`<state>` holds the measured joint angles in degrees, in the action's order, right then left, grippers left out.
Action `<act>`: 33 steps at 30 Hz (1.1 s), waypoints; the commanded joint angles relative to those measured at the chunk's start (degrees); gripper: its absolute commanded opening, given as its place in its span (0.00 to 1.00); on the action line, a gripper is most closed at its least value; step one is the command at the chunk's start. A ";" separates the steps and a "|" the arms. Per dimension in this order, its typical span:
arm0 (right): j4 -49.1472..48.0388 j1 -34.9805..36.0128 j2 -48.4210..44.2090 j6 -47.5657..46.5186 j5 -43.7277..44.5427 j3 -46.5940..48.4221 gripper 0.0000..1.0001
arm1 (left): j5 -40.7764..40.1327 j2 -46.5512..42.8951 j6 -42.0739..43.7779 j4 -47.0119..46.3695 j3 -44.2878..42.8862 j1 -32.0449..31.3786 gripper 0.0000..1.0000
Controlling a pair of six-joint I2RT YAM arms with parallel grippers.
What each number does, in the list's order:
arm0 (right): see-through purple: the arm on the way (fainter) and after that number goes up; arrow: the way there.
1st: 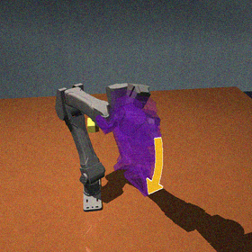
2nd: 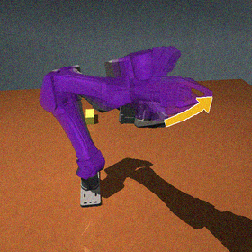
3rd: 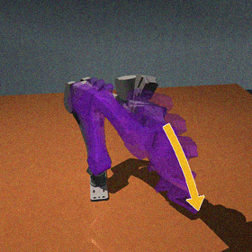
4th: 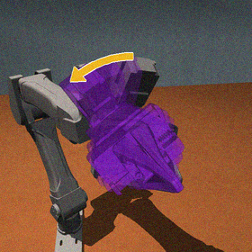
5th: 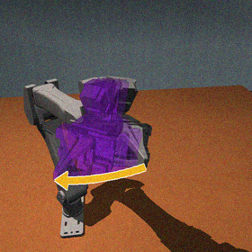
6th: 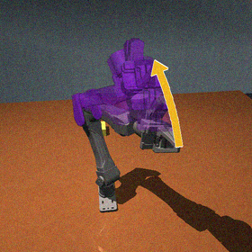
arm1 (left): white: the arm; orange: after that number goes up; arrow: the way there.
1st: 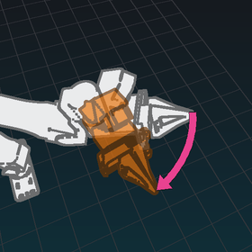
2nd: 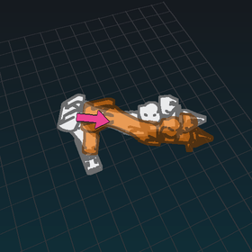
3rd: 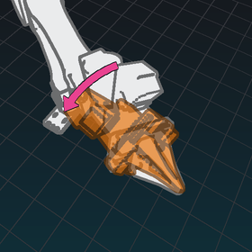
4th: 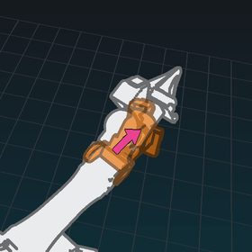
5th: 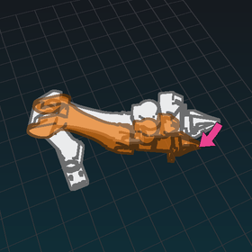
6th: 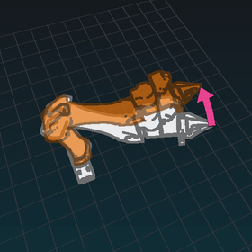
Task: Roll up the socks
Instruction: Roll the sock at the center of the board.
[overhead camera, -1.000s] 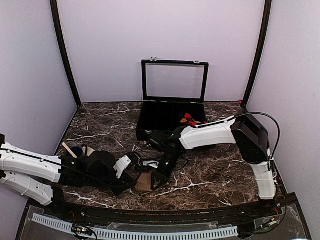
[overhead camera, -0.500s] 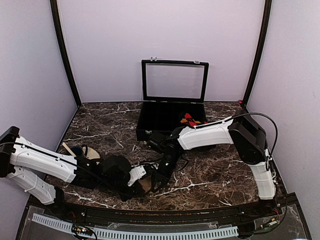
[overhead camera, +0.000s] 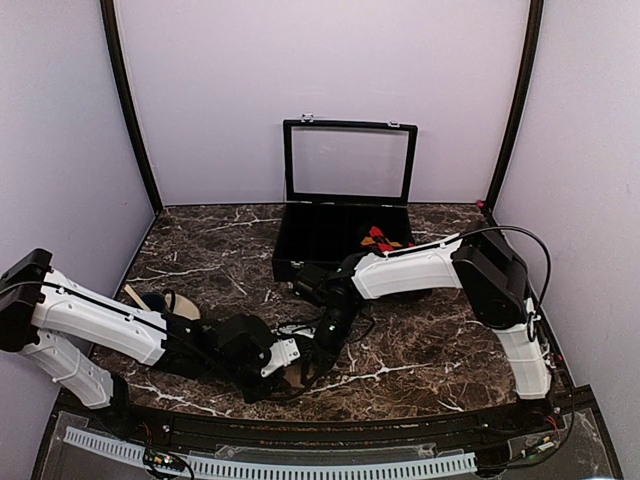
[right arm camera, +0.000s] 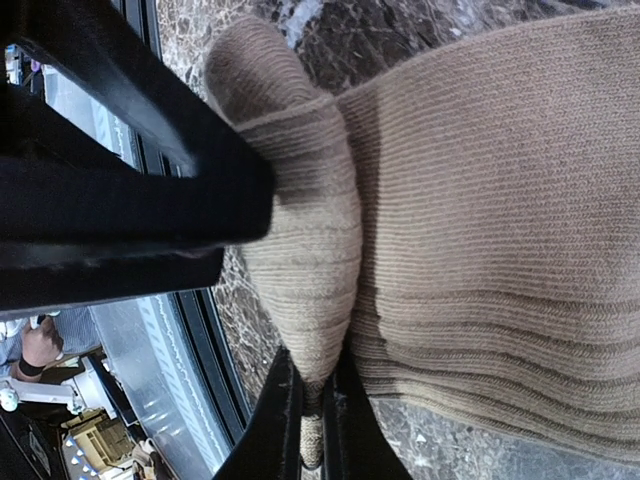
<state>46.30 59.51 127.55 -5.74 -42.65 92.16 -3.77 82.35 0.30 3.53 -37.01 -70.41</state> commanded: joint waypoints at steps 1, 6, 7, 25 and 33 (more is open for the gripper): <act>1.04 -0.53 1.72 -0.99 -1.46 1.79 0.02 | 0.07 0.92 2.86 1.58 -1.43 -0.25 0.29; 1.33 -0.69 2.15 -1.10 -1.75 1.99 0.03 | -1.06 2.64 4.19 1.64 -2.43 -0.26 0.30; 1.34 -0.75 2.22 -1.12 -1.84 1.97 0.03 | -1.26 3.03 4.43 1.67 -2.66 -0.27 0.30; 2.63 -1.56 1.53 -2.08 -3.71 0.76 0.04 | -0.48 7.88 6.19 3.53 -5.67 -0.32 0.31; 2.74 -2.19 0.96 -2.57 -4.49 -0.20 0.04 | 0.64 12.00 3.77 6.30 -8.19 -0.31 0.29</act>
<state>48.49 57.63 128.84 -7.29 -44.75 92.53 -4.38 91.48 6.00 5.45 -43.53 -70.41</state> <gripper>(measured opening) 0.048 0.300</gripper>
